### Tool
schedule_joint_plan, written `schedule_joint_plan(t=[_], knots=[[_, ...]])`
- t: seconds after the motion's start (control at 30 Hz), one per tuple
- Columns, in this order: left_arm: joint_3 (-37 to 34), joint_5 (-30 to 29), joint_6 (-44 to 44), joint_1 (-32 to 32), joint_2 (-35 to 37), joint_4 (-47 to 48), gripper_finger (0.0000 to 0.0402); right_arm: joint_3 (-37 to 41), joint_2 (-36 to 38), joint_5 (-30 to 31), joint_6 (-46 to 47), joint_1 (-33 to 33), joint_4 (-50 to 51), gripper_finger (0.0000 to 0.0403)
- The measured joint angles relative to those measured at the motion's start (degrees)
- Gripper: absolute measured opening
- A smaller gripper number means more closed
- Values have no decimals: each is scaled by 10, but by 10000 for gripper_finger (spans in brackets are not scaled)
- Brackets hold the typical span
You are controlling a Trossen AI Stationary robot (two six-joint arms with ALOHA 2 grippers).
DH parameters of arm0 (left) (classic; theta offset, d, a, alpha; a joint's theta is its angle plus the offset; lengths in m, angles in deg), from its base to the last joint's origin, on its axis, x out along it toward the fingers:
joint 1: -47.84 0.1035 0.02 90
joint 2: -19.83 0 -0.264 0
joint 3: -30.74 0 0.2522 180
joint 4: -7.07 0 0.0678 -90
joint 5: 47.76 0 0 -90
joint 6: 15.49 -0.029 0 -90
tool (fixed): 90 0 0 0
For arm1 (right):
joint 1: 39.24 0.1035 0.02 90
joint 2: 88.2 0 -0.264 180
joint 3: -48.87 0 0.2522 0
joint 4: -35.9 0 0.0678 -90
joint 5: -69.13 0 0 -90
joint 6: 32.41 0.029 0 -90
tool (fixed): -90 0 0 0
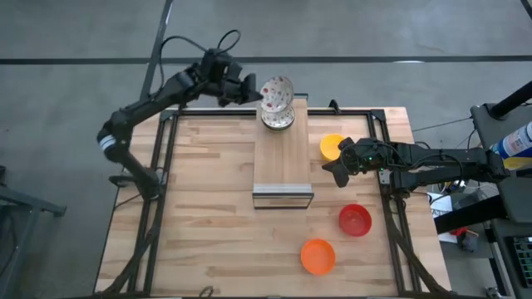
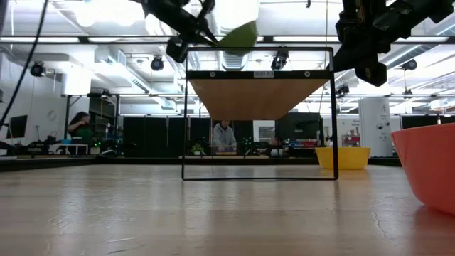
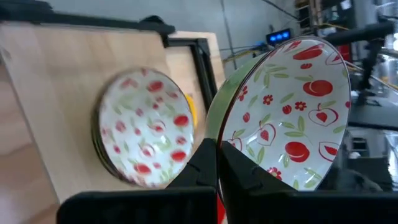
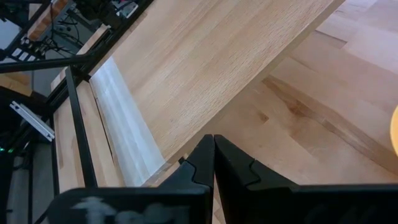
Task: Pick & Place Mini bowls
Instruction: Stack the white patterned bowl on top of the white patterned bowl on the shelf
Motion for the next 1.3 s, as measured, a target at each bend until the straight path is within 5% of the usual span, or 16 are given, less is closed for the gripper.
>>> schedule_joint_plan(t=[0.53,1.3], knots=[[163,36,-76,28,-136,194,0,0,0,0,-13,0,1,9],[164,-4,-104,15,-158,240,0,0,0,1,-31,0,0,9]])
